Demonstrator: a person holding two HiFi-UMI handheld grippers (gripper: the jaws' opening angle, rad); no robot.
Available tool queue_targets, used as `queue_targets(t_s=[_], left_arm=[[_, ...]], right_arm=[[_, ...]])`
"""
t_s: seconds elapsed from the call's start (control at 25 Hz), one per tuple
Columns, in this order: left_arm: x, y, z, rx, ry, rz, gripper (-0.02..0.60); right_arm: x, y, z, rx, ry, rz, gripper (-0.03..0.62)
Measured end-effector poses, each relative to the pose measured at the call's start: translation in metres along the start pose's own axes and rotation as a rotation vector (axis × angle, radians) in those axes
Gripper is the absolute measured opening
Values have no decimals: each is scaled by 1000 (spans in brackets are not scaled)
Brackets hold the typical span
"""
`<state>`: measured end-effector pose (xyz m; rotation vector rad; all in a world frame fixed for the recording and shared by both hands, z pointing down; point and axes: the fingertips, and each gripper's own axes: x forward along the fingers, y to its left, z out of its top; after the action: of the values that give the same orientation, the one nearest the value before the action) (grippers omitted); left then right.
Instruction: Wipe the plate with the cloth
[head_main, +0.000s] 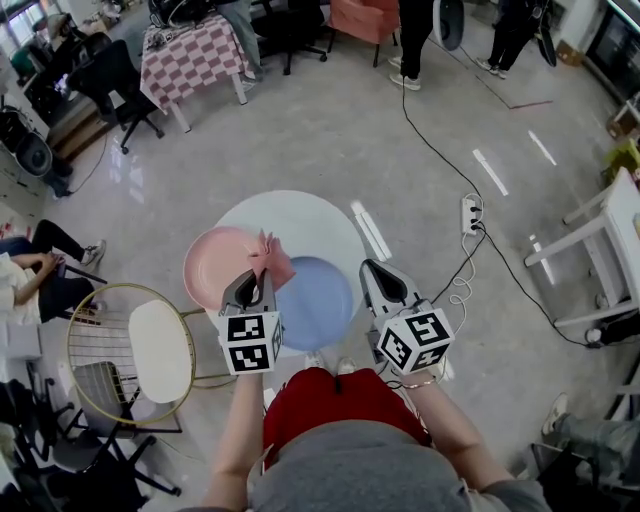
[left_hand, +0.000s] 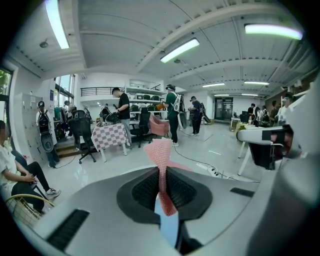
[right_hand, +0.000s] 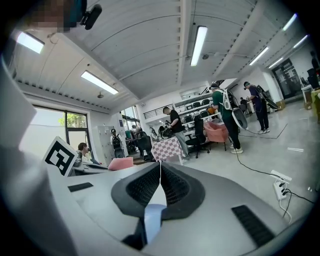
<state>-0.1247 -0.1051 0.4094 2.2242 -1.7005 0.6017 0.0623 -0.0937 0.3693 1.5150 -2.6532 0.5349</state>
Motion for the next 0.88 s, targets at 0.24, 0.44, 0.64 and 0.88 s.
queue_targets(t_s=[0.24,0.44,0.64,0.88], left_arm=[[-11,-18,17,3,-85,-32,32],[-20,-29,34,-8,-151,-54,32],[-32,-41,44,-26,-207,-82,32],[-48,-53,58,-35,-270,-97,32]], right_arm=[[-11,1,10,-16,-33,3,29],[-18,3,24,-28,-62,18,29],[-27,7,30,-43,-90,31,29],[-40,9,41,-72,-126,40,29]])
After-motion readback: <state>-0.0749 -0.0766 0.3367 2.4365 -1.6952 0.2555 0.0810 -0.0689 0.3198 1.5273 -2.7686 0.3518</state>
